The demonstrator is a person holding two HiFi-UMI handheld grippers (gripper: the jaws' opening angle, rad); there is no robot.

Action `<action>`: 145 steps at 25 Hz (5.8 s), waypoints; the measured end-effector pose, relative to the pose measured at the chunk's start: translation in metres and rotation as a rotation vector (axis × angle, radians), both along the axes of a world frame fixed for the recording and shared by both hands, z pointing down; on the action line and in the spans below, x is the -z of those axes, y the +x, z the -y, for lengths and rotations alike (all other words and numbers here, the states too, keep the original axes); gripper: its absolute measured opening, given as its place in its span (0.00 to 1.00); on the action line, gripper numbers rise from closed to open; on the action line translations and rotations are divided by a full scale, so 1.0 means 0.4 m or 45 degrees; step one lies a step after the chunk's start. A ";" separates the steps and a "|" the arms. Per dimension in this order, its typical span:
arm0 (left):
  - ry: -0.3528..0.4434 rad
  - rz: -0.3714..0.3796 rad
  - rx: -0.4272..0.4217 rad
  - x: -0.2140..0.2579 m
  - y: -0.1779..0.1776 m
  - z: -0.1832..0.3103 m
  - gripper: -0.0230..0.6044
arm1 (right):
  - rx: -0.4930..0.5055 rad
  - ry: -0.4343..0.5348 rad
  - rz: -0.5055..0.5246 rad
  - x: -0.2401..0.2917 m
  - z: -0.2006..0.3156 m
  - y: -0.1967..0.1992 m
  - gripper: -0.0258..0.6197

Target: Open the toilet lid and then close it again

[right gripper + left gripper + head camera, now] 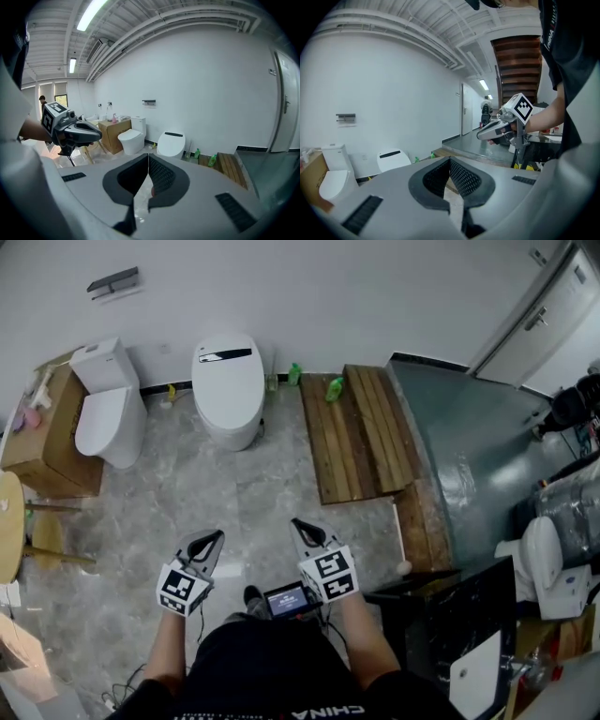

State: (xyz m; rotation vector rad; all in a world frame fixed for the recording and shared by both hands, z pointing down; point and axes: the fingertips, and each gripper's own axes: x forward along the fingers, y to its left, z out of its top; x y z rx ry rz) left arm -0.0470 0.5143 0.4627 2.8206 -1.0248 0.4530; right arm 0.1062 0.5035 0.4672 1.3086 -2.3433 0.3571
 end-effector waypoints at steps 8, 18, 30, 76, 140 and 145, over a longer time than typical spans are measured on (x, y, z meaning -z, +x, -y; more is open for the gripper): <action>-0.065 0.000 0.037 -0.072 -0.050 0.215 0.05 | 0.025 -0.061 0.032 -0.067 0.260 -0.042 0.06; -0.094 0.036 0.199 -0.084 -0.001 0.665 0.05 | 0.167 0.005 0.046 -0.070 0.753 -0.026 0.06; -0.056 0.061 0.321 -0.024 0.057 1.022 0.05 | 0.281 -0.035 0.045 -0.070 1.113 0.016 0.06; -0.422 0.035 0.214 -0.387 -0.034 1.300 0.19 | 0.302 -0.281 0.009 -0.408 1.364 -0.159 0.06; -0.291 0.343 0.282 -1.095 -0.145 1.494 0.39 | 0.342 -0.515 -0.029 -1.026 1.538 -0.157 0.29; -0.167 0.393 0.338 -1.011 -0.156 1.516 0.39 | 0.352 -0.520 0.037 -0.914 1.552 -0.167 0.29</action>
